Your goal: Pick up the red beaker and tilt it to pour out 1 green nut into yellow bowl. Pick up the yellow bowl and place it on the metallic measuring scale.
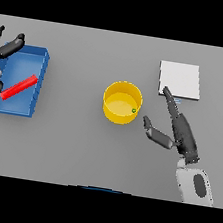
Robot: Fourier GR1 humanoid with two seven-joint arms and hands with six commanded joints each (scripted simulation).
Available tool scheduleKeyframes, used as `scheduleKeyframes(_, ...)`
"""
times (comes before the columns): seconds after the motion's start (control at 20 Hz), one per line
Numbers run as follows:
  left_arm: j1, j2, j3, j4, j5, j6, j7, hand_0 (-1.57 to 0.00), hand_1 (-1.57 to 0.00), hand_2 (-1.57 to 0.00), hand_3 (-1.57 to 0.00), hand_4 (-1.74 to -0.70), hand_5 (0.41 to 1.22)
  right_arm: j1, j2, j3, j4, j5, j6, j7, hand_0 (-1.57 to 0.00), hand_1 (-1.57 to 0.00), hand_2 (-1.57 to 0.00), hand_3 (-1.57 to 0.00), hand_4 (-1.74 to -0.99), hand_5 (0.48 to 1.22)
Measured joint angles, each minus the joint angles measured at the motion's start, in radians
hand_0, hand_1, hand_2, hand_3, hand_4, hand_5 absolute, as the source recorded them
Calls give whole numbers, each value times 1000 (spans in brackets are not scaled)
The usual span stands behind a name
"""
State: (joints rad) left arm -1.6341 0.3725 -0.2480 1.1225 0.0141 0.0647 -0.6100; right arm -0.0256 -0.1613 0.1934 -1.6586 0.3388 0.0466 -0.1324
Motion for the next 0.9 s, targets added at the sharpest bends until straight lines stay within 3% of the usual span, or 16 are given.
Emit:
scheduleKeyframes(0.2,5,8,27,-36,-11,0,0,-6,-6,-5,-4,-719,664,-137,-140,102,42,183,93,49,1,1,1,1,-1220,701)
scheduleKeyframes(0.45,6,21,52,-44,-48,12,0,-1,-1,-1,-1,-712,676,-321,-242,263,112,378,205,-16,1,1,1,1,-1223,705)
scheduleKeyframes(0.75,7,56,104,-46,-87,21,0,0,0,0,1,-722,688,-480,-265,381,239,477,300,-74,1,1,1,1,-1219,705)
scheduleKeyframes(0.9,7,86,128,-54,-117,28,0,1,1,1,1,-722,687,-546,-241,439,322,525,337,-59,1,1,1,1,-1224,703)
